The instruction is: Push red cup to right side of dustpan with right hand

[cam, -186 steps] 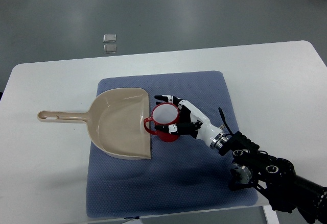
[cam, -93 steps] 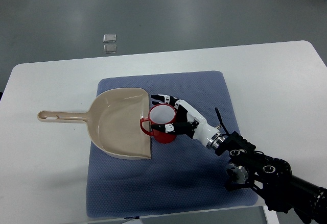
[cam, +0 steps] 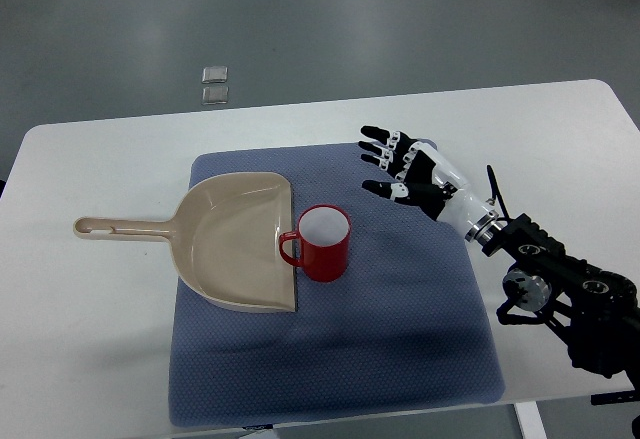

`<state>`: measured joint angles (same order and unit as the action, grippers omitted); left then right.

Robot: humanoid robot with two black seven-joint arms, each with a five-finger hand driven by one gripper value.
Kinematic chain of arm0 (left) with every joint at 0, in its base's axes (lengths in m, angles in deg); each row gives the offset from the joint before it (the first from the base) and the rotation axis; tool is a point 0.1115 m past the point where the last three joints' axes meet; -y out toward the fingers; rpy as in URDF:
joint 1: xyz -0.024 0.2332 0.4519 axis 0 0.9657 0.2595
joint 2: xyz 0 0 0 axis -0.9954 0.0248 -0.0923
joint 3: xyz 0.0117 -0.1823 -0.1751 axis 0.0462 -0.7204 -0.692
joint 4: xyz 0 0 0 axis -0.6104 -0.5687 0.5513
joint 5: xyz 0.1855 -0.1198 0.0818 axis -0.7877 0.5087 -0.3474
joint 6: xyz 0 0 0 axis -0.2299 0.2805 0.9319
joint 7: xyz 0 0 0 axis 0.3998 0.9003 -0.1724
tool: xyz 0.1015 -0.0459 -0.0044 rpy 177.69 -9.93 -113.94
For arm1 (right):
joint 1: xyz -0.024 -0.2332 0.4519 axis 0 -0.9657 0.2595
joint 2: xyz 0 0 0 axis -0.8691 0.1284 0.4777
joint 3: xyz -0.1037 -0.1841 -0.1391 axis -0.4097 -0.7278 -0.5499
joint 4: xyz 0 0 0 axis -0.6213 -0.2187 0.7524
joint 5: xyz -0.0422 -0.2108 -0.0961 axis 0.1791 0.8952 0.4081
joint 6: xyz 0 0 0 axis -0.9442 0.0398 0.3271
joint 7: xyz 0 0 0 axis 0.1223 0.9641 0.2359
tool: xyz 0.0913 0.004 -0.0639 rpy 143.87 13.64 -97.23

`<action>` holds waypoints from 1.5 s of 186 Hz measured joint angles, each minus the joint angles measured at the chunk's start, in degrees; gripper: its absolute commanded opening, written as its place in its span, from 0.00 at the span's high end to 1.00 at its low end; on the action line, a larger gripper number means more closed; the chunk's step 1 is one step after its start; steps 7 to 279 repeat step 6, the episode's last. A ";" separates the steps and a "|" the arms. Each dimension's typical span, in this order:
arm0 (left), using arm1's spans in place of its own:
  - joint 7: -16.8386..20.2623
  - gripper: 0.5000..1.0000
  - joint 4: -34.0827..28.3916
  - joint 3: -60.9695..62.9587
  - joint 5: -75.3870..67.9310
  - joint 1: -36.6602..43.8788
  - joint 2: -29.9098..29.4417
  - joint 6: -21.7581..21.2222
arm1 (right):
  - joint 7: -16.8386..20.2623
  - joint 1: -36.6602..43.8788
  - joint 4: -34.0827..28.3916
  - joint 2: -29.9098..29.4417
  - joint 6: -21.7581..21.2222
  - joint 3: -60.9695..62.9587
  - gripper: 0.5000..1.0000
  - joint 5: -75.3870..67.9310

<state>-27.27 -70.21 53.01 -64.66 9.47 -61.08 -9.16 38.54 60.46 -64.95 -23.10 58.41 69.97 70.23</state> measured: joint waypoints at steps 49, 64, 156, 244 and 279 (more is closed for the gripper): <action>0.00 0.00 0.03 0.00 0.00 -0.01 0.00 0.00 | 0.00 0.33 0.00 0.63 -0.06 0.09 0.13 -0.74; 0.00 0.00 0.03 0.00 0.00 -0.01 0.00 0.00 | 0.00 0.33 0.00 0.63 -0.06 0.09 0.13 -0.74; 0.00 0.00 0.03 0.00 0.00 -0.01 0.00 0.00 | 0.00 0.33 0.00 0.63 -0.06 0.09 0.13 -0.74; 0.00 0.00 0.03 0.00 0.00 -0.01 0.00 0.00 | 0.00 0.33 0.00 0.63 -0.06 0.09 0.13 -0.74; 0.00 0.00 0.03 0.00 0.00 -0.01 0.00 0.00 | 0.00 0.33 0.00 0.63 -0.06 0.09 0.13 -0.74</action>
